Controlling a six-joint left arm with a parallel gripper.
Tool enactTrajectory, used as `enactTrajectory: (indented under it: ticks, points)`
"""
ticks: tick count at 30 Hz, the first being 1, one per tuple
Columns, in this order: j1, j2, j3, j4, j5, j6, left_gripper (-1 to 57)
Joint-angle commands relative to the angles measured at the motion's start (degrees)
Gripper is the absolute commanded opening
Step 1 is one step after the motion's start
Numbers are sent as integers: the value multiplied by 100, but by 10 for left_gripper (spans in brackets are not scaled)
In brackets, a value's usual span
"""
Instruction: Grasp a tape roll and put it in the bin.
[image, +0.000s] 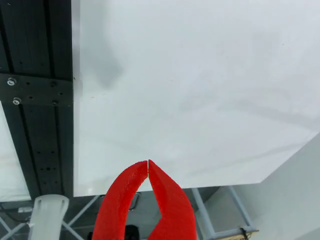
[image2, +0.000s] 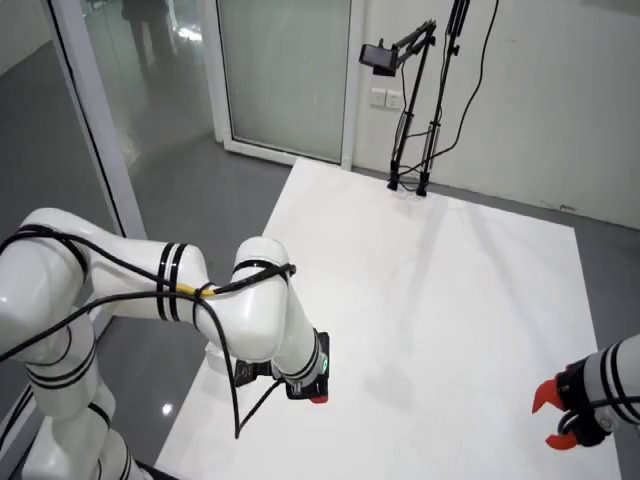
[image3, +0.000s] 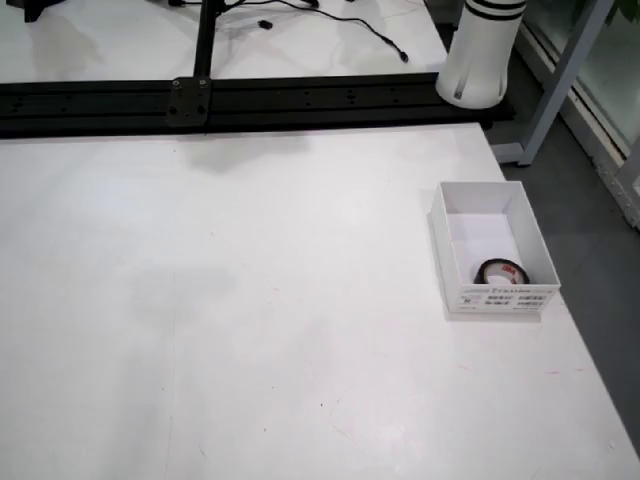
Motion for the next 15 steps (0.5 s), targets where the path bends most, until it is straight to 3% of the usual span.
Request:
enactTrajectory:
  ticks: [1, 8, 12, 15]
  points:
    - [529, 30, -36, -366, 14, 24, -5]
    - [564, 30, -36, -418, 14, 24, -3]
    - [547, 22, -36, -111, 23, 24, -3]
    - [643, 22, -36, -111, 23, 24, -3]
